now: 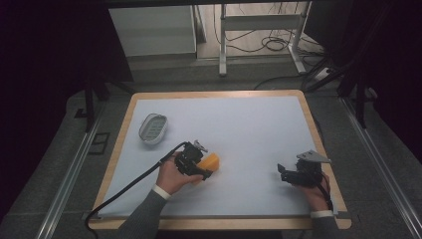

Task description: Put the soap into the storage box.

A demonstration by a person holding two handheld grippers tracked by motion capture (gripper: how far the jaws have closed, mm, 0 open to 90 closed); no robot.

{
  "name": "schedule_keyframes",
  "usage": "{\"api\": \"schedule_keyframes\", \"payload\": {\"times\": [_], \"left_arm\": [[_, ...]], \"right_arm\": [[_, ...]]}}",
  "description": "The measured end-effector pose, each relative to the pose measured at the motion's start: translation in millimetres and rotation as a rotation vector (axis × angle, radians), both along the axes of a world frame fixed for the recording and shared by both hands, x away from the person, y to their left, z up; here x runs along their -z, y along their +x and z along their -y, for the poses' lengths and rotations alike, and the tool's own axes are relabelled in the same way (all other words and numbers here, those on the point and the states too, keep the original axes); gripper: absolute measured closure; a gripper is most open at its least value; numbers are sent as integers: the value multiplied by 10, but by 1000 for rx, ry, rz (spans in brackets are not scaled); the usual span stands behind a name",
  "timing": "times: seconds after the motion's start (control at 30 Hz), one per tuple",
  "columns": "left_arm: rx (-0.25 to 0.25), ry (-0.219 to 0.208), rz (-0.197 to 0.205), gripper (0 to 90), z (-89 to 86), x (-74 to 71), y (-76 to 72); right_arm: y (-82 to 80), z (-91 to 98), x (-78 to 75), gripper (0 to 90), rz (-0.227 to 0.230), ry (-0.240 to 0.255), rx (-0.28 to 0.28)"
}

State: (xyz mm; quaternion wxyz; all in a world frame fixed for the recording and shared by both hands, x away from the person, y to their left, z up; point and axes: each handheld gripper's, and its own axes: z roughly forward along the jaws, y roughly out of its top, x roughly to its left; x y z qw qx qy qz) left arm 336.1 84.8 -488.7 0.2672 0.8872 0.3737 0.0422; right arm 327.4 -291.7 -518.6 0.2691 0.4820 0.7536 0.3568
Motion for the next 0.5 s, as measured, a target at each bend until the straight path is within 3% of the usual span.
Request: {"api": "schedule_keyframes", "payload": {"times": [0.17,0.3,0.5], "left_arm": [[1,9,-27,532,23,54,20],[-5,20,-13,588,26,58,14],[-4,23,2,604,20,57,13]], "right_arm": [[1,-4,5,102,-2,-3,2],[0,0,3,101,-1,-5,5],[1,0,5,101,-1,-6,6]]}}
